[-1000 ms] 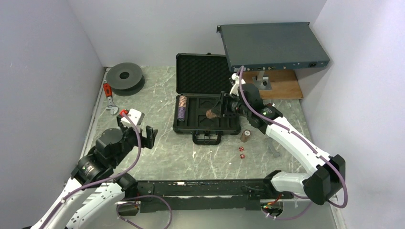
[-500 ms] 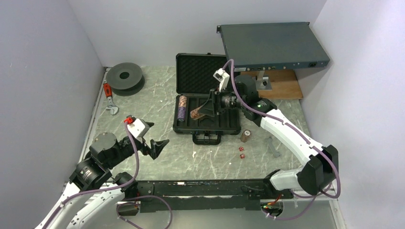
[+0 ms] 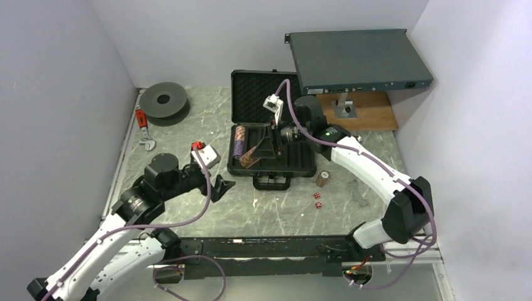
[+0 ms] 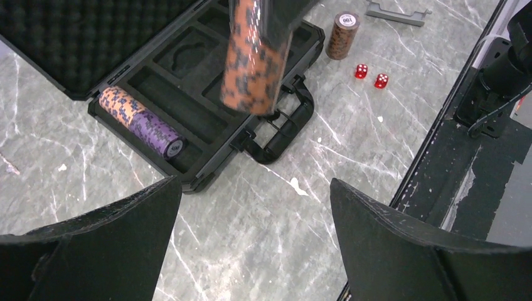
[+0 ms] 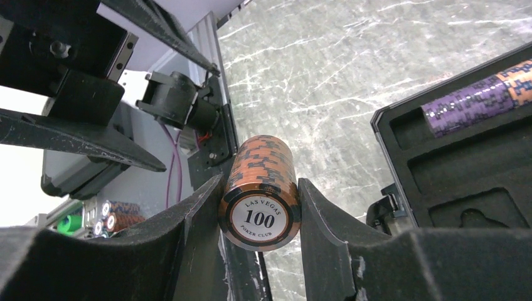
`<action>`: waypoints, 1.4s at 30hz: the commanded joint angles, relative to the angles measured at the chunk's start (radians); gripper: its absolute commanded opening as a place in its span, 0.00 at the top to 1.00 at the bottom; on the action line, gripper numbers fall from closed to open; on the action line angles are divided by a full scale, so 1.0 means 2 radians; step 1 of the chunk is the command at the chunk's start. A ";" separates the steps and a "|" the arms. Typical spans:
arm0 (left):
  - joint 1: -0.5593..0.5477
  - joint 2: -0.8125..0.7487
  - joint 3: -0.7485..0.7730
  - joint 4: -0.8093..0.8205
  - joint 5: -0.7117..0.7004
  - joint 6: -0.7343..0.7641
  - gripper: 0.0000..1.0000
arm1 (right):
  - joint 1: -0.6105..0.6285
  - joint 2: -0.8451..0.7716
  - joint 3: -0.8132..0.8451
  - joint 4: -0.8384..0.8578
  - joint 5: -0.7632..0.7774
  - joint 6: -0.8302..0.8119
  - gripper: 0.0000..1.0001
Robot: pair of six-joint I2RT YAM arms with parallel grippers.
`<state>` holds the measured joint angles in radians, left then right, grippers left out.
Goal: Pack up texas hold em set
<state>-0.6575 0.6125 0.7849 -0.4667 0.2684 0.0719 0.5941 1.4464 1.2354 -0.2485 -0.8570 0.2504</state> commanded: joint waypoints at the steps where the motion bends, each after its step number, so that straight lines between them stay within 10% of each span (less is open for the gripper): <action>1: 0.002 0.024 0.031 0.045 0.022 0.016 0.06 | 0.021 -0.007 0.033 0.008 0.009 -0.031 1.00; 42: 0.002 0.127 0.042 0.075 0.118 0.007 0.06 | 0.070 -0.016 0.038 -0.027 -0.045 -0.064 1.00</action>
<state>-0.6575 0.8505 0.8379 -0.3557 0.4564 0.1040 0.7242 1.4467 1.2560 -0.3580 -0.8783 0.1402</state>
